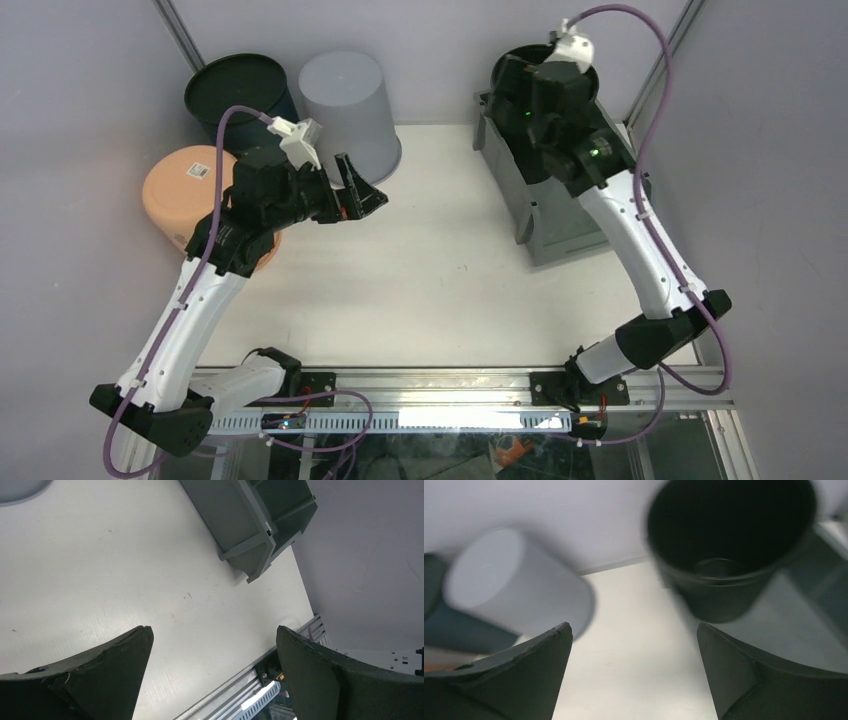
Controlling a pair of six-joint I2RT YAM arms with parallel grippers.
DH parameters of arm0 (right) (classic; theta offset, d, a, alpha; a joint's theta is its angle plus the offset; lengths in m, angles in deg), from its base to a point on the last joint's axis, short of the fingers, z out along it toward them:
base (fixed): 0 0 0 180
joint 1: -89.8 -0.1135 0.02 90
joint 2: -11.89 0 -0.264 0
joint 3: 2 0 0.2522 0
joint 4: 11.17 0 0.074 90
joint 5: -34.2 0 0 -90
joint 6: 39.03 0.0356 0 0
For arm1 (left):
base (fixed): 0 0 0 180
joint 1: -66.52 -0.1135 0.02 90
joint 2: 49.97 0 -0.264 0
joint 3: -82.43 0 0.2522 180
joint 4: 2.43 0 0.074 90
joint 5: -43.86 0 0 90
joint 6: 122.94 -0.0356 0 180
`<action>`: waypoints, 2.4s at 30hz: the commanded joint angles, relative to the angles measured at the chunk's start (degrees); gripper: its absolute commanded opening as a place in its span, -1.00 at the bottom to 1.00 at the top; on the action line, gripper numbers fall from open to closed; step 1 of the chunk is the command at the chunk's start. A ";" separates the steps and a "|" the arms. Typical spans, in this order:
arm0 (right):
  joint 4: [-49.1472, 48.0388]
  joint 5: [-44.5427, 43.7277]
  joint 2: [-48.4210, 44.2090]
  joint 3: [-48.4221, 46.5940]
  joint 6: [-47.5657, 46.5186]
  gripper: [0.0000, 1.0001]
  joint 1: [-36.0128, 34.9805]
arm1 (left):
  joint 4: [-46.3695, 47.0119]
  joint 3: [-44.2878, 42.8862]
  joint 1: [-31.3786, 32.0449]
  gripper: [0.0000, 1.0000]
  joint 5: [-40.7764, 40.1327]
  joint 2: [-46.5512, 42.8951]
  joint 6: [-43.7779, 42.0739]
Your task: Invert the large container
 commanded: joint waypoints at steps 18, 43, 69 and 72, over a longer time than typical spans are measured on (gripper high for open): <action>22.58 18.07 22.26 -25.61 10.62 0.99 34.85 | 4.62 1.50 6.17 0.98 -0.27 -1.19 -1.43; 14.86 20.50 25.29 -20.78 14.84 -0.64 38.96 | 4.61 4.46 6.14 0.98 0.80 -4.80 -0.94; -8.04 26.81 -25.32 12.51 -1.88 -1.00 29.44 | 11.35 -29.48 16.11 0.93 2.21 13.39 -6.09; -5.86 31.47 -23.69 9.92 -0.97 -1.00 27.09 | 10.31 -30.44 16.79 0.85 0.67 13.97 -6.84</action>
